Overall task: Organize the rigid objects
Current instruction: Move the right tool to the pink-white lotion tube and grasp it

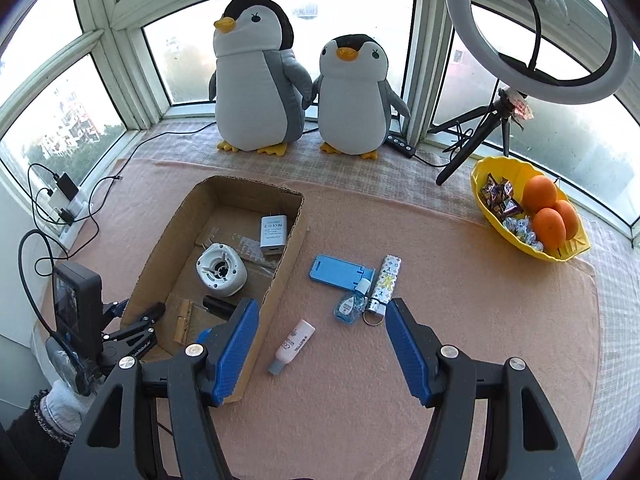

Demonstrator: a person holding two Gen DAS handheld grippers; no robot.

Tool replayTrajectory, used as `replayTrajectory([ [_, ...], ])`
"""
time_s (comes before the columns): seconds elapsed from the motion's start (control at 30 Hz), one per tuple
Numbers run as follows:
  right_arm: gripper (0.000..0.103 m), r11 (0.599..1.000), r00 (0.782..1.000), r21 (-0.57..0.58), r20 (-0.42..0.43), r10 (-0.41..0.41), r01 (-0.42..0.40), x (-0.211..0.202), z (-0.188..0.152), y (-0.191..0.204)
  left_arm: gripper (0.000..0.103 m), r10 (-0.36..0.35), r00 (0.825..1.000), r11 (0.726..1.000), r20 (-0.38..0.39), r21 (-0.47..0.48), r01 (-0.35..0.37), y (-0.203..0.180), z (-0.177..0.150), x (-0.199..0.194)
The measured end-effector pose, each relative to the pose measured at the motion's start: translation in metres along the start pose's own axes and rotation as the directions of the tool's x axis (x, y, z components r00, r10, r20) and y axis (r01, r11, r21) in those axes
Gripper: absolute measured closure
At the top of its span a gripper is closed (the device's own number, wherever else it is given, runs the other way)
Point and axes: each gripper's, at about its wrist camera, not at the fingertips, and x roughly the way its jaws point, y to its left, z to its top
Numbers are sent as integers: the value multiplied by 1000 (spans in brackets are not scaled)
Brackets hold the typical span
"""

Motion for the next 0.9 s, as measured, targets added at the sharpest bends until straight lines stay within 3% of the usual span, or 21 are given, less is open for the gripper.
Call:
replayTrajectory([
  [0.47, 41, 991, 983, 83, -139, 116, -105, 84, -32, -2, 62, -11, 1000, 1000, -4, -8, 10, 2, 0, 0],
  [0.67, 54, 982, 971, 128, -179, 159, -137, 114, -35, -10, 62, -18, 1000, 1000, -5, -12, 17, 5, 0, 1],
  [0.73, 63, 975, 965, 161, -188, 185, -155, 121, -36, -15, 62, -20, 1000, 1000, -5, -12, 20, 6, 1, 1],
  [0.9, 64, 960, 953, 211, -202, 227, -184, 134, -35, -21, 62, -16, 1000, 1000, -2, -11, 15, 4, 1, 0],
])
